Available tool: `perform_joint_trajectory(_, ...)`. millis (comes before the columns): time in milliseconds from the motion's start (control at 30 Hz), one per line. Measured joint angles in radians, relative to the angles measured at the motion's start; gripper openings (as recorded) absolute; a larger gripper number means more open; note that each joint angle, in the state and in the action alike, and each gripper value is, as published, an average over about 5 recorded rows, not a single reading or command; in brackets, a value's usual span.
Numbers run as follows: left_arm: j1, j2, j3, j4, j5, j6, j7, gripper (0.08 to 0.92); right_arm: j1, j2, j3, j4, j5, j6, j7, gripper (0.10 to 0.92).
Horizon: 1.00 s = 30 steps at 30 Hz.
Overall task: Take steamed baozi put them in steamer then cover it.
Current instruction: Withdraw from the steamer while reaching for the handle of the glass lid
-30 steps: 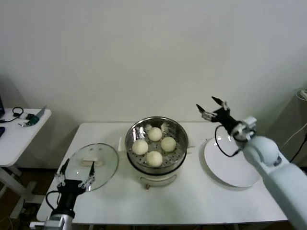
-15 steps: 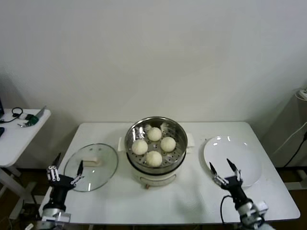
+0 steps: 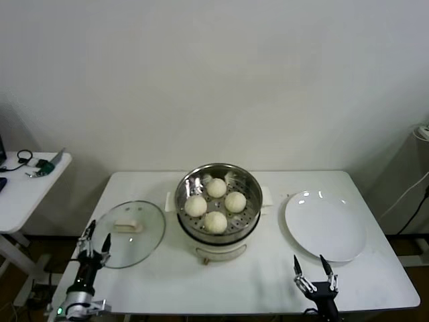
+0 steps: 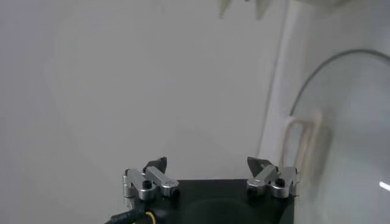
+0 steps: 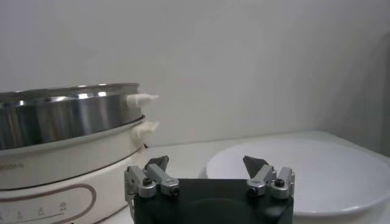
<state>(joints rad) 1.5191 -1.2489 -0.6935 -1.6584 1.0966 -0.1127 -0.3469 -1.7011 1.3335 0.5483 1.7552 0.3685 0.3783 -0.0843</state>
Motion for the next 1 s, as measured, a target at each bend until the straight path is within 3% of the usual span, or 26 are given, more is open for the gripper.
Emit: perform_joint_trajectory(1000, -0.246, -0.042, 0.070, 0.296, 0.199, 0.027, -0.027, 0.823, -0.045, 0.061, 0.021, -0.010, -0.026, 0.045, 0.019, 0.823)
